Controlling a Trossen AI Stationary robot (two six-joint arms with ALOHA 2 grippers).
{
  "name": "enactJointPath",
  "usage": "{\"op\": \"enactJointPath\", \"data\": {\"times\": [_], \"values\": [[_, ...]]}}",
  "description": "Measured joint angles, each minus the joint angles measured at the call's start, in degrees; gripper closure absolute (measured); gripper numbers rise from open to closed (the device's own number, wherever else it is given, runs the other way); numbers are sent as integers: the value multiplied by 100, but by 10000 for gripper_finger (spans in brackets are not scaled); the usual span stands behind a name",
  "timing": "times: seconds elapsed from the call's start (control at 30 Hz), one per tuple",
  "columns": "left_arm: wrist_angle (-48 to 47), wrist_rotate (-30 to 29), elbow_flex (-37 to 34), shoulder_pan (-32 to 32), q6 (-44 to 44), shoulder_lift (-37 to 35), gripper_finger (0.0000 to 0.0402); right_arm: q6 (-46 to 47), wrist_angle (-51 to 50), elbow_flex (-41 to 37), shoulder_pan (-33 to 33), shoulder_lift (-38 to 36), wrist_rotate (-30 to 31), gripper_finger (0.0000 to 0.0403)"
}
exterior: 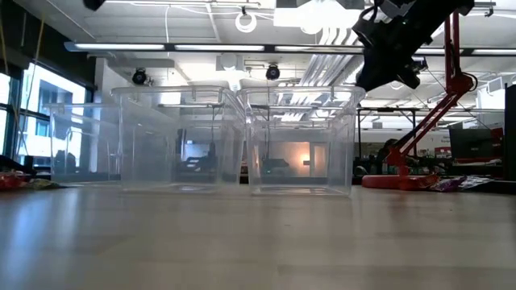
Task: Sort candy
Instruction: Put the violet candy bag into the left transparent bin
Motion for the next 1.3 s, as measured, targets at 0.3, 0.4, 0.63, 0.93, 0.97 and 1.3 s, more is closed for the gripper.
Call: {"op": "enactJointPath", "data": {"times": [0.3,0.4,0.63,0.93,0.97,1.3], "values": [[-3458,-901,373,2098,-1410,4,394,-26,249,0,-7,0,0,403],[-4462,-500,373,2782,-1976,22,380,-21,248,0,-7,0,0,403],[-4582,-347,373,3480,-1480,26,284,-25,249,0,-7,0,0,403],[-3400,545,373,3804,-663,45,181,-50,249,0,-7,0,-35,403],[-3282,979,373,3792,-635,44,176,-50,249,0,-7,0,-42,403],[-2629,4654,373,2035,-1854,83,174,-109,246,0,-7,0,-44,403]]}}
